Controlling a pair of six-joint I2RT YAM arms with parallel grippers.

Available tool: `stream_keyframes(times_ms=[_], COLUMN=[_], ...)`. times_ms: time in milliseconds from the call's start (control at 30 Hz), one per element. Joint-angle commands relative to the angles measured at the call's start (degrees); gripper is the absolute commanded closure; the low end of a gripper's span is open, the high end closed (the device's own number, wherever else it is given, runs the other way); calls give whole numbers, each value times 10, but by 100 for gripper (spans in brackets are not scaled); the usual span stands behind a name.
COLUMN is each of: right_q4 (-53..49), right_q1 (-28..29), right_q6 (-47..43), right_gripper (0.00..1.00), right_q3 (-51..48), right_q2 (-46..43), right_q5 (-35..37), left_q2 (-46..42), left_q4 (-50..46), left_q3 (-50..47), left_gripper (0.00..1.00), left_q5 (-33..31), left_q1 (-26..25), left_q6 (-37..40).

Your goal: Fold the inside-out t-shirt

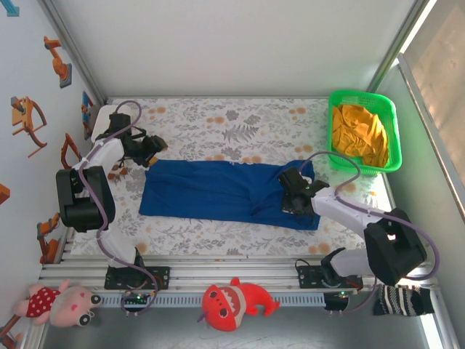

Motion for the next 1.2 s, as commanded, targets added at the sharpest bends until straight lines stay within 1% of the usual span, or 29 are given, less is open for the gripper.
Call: stream_keyframes(times_ms=[0, 167, 367, 433, 467, 500, 567, 667, 833, 933, 967, 1033, 1100, 1167], right_q4=[9, -25, -72, -91, -98, -106, -111, -105, -54, -44, -33, 3, 35, 50], right_q1=[-3, -2, -1, -1, -2, -1, -2, -2, -2, -3, -4, -3, -1, 2], right_q6=[-4, 25, 79, 99, 103, 104, 97, 60, -43, -97, -115, -146, -169, -187], right_gripper=[100, 100, 100, 78, 72, 68, 65, 65, 66, 66, 66, 65, 65, 63], right_q3=[-15, -56, -106, -117, -117, -116, -104, -66, 8, 50, 57, 70, 76, 80], right_q2=[-35, -159, -293, -329, -342, -354, -361, -314, -167, -88, -68, -32, -11, -1], right_q5=[-13, -24, -55, -57, -53, -46, -32, -15, -29, -28, -41, -98, -158, -198], left_q2=[-34, -51, -58, -62, -65, -66, -70, -75, -74, -78, -79, -80, -81, -81], left_q4=[-27, -31, -28, -31, -32, -34, -37, -43, -46, -47, -47, -48, -49, -49], left_q3=[-13, -37, -54, -55, -55, -55, -51, -44, -38, -42, -43, -45, -45, -45], left_gripper=[42, 41, 41, 41, 41, 41, 41, 41, 41, 41, 41, 41, 41, 41], left_q5=[-6, -33, -32, -33, -32, -31, -30, -29, -19, -17, -17, -15, -14, -12], left_q1=[11, 25, 33, 37, 37, 39, 41, 43, 43, 42, 42, 43, 42, 42], left_q6=[18, 16, 20, 24, 25, 26, 27, 29, 28, 28, 29, 30, 33, 32])
